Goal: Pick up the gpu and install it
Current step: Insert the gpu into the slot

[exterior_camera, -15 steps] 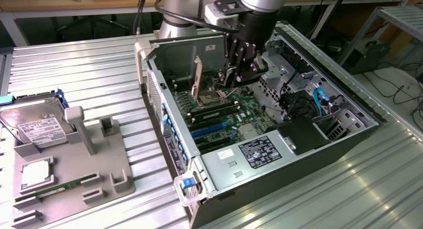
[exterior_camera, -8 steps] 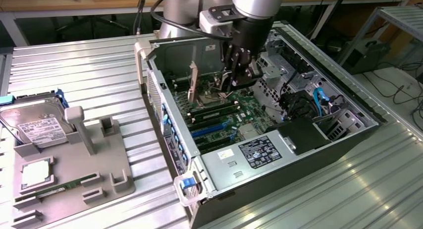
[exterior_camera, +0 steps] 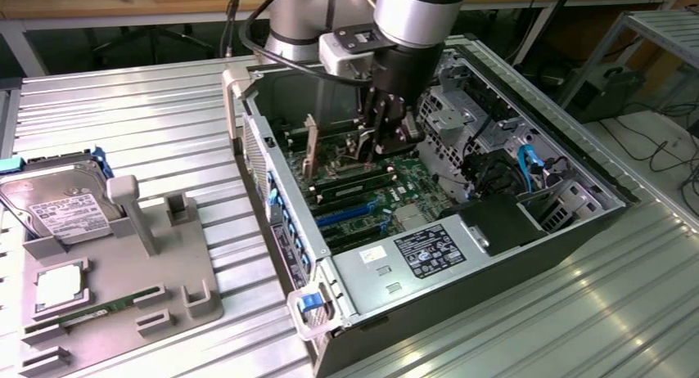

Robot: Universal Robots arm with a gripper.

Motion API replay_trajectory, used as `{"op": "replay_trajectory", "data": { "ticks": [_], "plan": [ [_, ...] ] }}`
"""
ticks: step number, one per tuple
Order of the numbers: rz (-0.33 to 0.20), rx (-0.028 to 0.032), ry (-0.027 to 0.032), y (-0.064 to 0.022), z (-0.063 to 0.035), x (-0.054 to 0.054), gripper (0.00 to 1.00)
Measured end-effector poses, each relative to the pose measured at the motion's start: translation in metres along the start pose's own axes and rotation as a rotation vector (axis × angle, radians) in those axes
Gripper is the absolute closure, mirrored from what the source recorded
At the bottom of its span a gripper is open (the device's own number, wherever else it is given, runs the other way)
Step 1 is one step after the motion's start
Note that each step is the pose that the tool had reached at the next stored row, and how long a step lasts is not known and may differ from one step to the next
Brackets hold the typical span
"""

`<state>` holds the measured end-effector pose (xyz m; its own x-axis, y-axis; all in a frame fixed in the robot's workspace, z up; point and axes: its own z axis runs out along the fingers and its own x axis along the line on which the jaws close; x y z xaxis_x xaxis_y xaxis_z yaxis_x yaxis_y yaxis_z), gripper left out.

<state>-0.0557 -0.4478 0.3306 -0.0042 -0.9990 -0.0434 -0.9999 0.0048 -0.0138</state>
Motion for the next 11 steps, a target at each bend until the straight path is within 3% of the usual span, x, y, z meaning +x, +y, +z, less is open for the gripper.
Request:
{"op": "replay_trajectory", "data": {
  "ticks": [2,11],
  "plan": [
    [0.0,0.0,-0.0063,0.0001,0.002,0.0,0.72],
    [0.0,-0.0003,-0.0064,0.0013,0.0181,0.004,0.72]
  ]
}}
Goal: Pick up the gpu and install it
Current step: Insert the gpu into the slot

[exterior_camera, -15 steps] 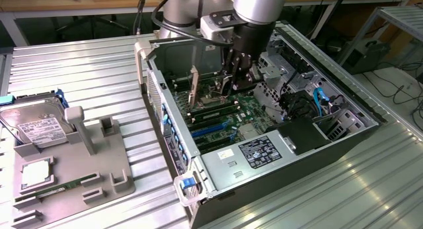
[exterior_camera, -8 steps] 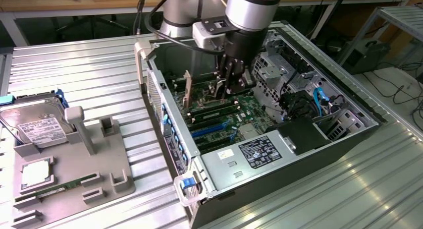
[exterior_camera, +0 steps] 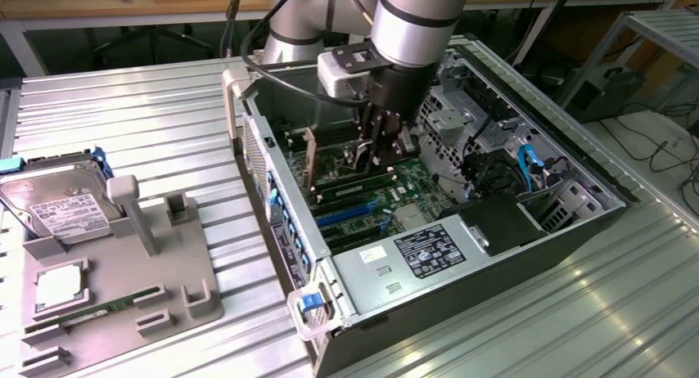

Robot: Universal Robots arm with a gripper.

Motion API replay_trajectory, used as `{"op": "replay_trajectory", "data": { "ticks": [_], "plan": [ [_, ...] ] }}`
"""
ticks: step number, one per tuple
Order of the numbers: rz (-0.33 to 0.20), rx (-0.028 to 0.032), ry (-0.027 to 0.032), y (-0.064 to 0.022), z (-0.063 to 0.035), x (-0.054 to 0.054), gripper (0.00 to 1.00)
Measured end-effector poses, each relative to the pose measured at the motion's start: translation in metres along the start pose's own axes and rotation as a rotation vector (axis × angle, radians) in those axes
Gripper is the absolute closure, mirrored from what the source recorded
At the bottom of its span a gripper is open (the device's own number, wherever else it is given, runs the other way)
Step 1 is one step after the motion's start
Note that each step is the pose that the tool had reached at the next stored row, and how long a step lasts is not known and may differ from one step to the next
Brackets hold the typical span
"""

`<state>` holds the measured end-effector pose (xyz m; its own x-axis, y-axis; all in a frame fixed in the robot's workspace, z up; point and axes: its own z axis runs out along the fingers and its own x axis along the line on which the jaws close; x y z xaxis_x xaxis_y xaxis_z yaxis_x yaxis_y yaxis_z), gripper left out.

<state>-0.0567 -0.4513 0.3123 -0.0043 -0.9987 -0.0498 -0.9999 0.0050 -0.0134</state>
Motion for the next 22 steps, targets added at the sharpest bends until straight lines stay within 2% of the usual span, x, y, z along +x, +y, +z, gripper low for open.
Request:
{"op": "replay_trajectory", "data": {
  "ticks": [5,15,18,19,20,21,22],
  "plan": [
    [0.0,-0.0001,-0.0006,0.0003,0.0083,0.001,0.72],
    [0.0,-0.0015,0.0,0.0027,0.0163,0.005,0.72],
    [0.0,-0.0047,0.0006,0.0027,0.0195,0.008,0.72],
    [0.0,-0.0088,0.0006,0.0027,0.0204,0.01,0.72],
    [0.001,-0.016,0.0002,0.0027,0.0222,0.011,0.72],
    [0.001,-0.0172,0.0006,0.0028,0.0248,0.011,0.72],
    [0.001,-0.0159,0.0005,0.0028,0.0268,0.011,0.72]
  ]
}}
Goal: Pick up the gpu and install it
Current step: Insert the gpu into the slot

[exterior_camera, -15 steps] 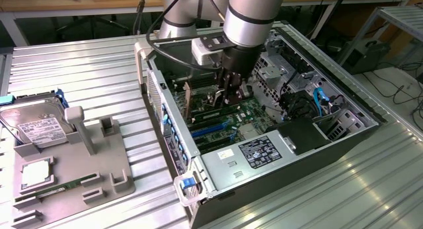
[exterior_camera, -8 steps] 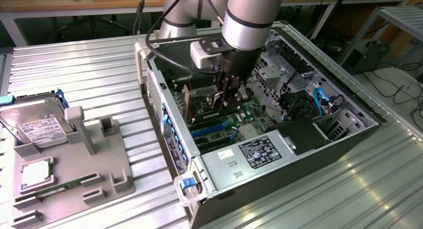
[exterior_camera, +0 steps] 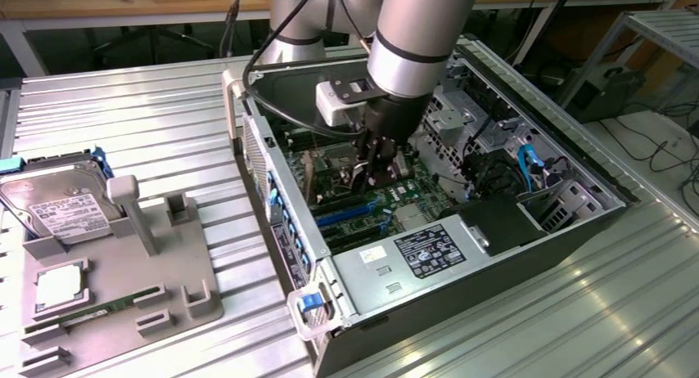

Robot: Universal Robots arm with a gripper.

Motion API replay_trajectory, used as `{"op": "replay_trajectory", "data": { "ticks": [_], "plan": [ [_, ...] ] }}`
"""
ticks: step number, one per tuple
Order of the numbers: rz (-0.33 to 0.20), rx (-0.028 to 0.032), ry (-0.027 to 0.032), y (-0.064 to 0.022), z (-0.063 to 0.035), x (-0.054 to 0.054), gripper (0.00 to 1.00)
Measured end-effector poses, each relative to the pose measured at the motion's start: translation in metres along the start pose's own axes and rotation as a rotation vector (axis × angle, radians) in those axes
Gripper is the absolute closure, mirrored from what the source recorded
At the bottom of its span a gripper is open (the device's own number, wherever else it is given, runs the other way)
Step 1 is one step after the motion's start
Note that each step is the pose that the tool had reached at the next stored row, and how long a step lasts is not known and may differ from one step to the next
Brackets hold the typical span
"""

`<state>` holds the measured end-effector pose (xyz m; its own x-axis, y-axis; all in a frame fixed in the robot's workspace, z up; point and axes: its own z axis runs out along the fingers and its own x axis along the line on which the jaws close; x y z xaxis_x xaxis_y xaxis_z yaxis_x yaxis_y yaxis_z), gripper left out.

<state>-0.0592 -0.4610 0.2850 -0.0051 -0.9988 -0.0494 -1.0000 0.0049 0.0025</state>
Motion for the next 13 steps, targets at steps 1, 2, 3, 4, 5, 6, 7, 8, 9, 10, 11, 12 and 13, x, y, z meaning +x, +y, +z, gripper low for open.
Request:
{"op": "replay_trajectory", "data": {
  "ticks": [1,2,3,4,5,6,7,8,9,10,11,12,13],
  "plan": [
    [0.0,0.0041,0.0003,0.0,0.0014,0.001,0.72],
    [0.0,0.0055,0.0003,0.0,0.0019,0.002,0.72],
    [0.0,0.0072,0.0001,0.0001,0.0027,0.003,0.72],
    [0.0,0.0085,-0.0002,0.0003,0.0037,0.003,0.72],
    [0.0,0.009,-0.0001,0.0013,0.0046,0.003,0.72],
    [0.0,0.0091,0.0001,0.0028,0.0061,0.003,0.72],
    [-0.001,0.0091,0.0001,0.0032,0.0073,0.004,0.72],
    [-0.001,0.009,0.0003,0.0033,0.0079,0.005,0.72],
    [-0.001,0.0091,0.0001,0.0033,0.0085,0.007,0.72],
    [-0.001,0.0091,0.0,0.0033,0.0091,0.008,0.72],
    [0.0,0.0091,0.0001,0.0035,0.0096,0.009,0.72],
    [0.0,0.0092,0.0,0.0044,0.0102,0.009,0.72],
    [0.0,0.0092,-0.0001,0.0062,0.0117,0.01,0.72]
  ]
}}
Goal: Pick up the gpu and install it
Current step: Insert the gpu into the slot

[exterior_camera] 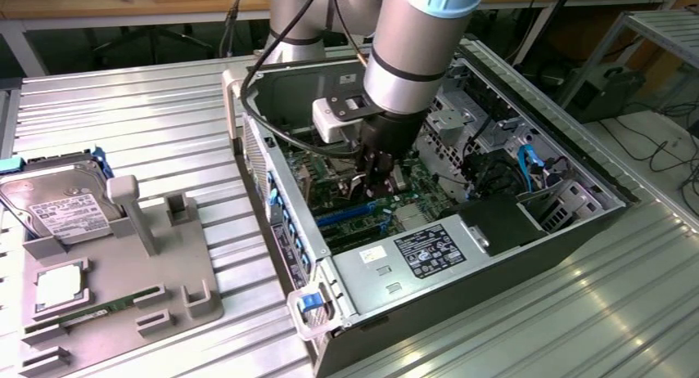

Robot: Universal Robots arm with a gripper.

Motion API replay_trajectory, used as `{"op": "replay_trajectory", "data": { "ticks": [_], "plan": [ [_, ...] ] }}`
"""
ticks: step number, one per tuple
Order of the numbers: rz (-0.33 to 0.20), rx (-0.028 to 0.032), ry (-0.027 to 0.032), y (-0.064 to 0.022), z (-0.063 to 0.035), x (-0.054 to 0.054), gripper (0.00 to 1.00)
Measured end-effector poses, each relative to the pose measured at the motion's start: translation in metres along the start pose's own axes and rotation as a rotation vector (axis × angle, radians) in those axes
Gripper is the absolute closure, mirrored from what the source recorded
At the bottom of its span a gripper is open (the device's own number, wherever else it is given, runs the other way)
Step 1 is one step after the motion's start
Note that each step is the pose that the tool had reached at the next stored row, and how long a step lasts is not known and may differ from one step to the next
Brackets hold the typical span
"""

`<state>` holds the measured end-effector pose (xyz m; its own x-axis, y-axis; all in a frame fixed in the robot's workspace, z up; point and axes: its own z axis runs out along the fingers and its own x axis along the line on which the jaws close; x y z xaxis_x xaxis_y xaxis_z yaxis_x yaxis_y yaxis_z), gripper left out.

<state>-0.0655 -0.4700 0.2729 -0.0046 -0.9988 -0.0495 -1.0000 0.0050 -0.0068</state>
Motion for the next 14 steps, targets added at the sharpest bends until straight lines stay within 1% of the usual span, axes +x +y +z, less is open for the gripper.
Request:
{"op": "replay_trajectory", "data": {
  "ticks": [4,7,14],
  "plan": [
    [0.0,-0.0001,0.0002,0.0005,0.0032,0.0,0.72],
    [0.0,0.0,0.0001,0.0038,0.0076,0.0,0.72],
    [0.0,0.0,0.0,0.0057,0.0134,-0.002,0.72]
  ]
}}
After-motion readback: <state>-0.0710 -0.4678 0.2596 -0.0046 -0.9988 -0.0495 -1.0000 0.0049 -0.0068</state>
